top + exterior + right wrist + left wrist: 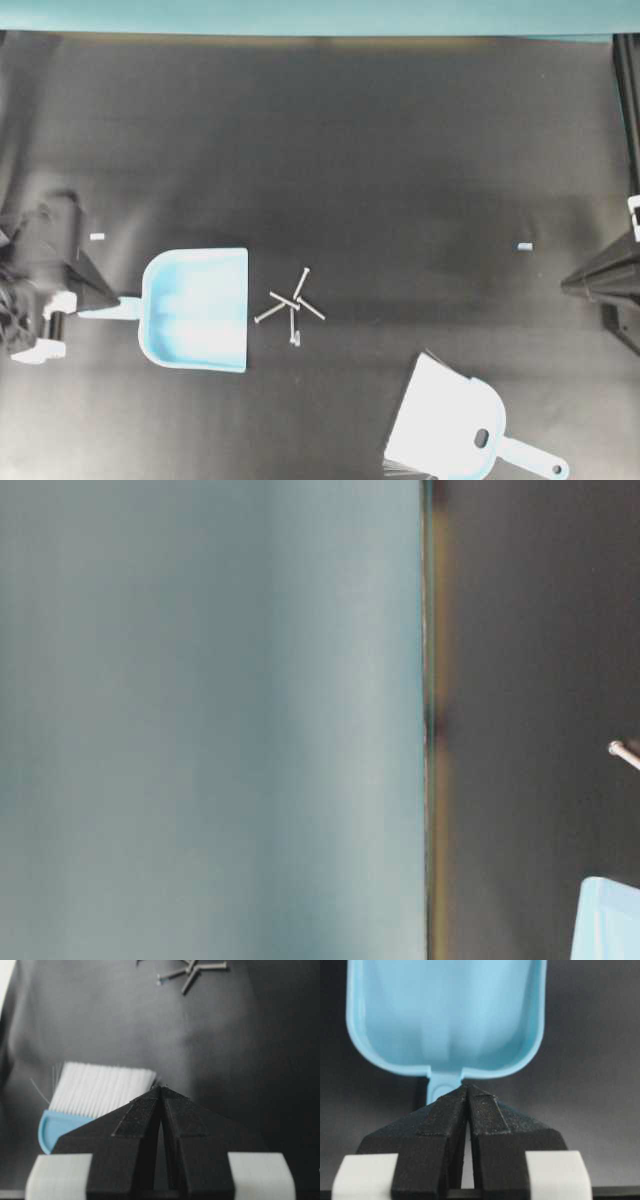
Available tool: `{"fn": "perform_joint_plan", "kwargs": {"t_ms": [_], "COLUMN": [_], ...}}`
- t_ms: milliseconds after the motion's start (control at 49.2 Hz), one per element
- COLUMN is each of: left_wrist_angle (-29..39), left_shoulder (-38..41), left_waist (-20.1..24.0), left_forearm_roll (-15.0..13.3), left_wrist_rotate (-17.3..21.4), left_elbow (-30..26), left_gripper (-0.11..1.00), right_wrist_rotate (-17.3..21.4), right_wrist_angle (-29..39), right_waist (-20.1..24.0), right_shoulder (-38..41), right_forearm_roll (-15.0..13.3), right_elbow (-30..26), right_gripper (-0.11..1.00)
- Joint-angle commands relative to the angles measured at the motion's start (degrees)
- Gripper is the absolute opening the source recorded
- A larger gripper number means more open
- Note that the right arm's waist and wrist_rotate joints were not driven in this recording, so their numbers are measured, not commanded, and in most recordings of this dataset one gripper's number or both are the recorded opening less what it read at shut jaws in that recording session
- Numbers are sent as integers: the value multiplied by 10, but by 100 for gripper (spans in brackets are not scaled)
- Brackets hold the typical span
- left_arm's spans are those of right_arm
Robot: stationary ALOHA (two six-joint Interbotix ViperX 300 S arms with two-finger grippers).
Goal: Hold the dustpan with the left arm, while a human hand uses a hand brush to gather screws into the dustpan.
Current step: 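Close the left gripper on the light-blue dustpan handle, then lift and pull the dustpan with the left gripper, edge facing the screws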
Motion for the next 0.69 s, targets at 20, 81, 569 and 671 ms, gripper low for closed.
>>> {"fn": "perform_joint_plan", "kwargs": {"t_ms": [20, 81, 569, 671], "left_wrist_angle": [12, 32, 28, -14], "left_shoulder": [4, 7, 65, 90], "left_waist": [0, -4, -10, -10], "left_forearm_roll": [3, 3, 3, 3], "left_wrist_rotate": [-4, -5, -8, -2], "left_elbow": [-11, -11, 4, 5], "left_gripper": [0, 0, 47, 76], "right_wrist_rotate": [-1, 0, 0, -1], "right_wrist_angle": [-9, -12, -54, -51], "right_waist": [0, 0, 0, 0], "right_shoulder": [-19, -38, -120, -120], "right_forearm_roll": [0, 0, 7, 12], "right_elbow": [3, 4, 32, 32], "right_gripper": [0, 0, 0, 0]}}
